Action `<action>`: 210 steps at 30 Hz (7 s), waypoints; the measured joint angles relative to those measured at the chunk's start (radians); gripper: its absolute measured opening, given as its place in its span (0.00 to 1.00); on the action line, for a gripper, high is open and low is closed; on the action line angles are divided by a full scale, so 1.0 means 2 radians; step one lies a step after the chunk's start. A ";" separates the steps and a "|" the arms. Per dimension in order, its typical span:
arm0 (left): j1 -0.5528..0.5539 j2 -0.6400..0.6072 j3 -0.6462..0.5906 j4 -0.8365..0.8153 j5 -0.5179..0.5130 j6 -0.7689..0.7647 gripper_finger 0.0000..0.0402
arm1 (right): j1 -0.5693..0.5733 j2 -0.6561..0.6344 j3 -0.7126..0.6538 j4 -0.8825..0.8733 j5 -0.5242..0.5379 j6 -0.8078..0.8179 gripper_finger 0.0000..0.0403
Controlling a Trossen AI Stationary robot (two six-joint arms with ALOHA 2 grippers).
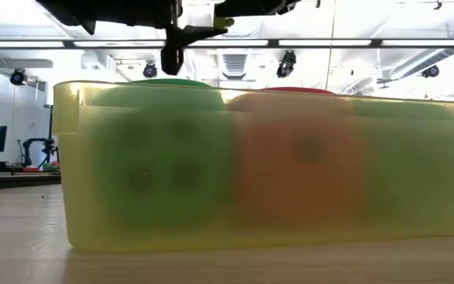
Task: Pick & Place Toys
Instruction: Put the light green game piece into the white bin, then put the blue game piece into the white bin
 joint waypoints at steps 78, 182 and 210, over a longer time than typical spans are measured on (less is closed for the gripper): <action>0.001 -0.033 0.000 -0.386 -0.083 -0.006 0.88 | -0.428 -0.043 -0.083 -0.569 -0.235 0.356 0.33; 0.007 0.186 0.081 -0.433 -0.053 0.113 0.29 | -0.188 -0.159 -0.117 -0.430 -0.206 0.411 0.67; 0.008 0.167 0.081 -0.432 0.012 0.102 0.34 | -0.188 -0.159 -0.117 -0.430 -0.208 0.411 0.67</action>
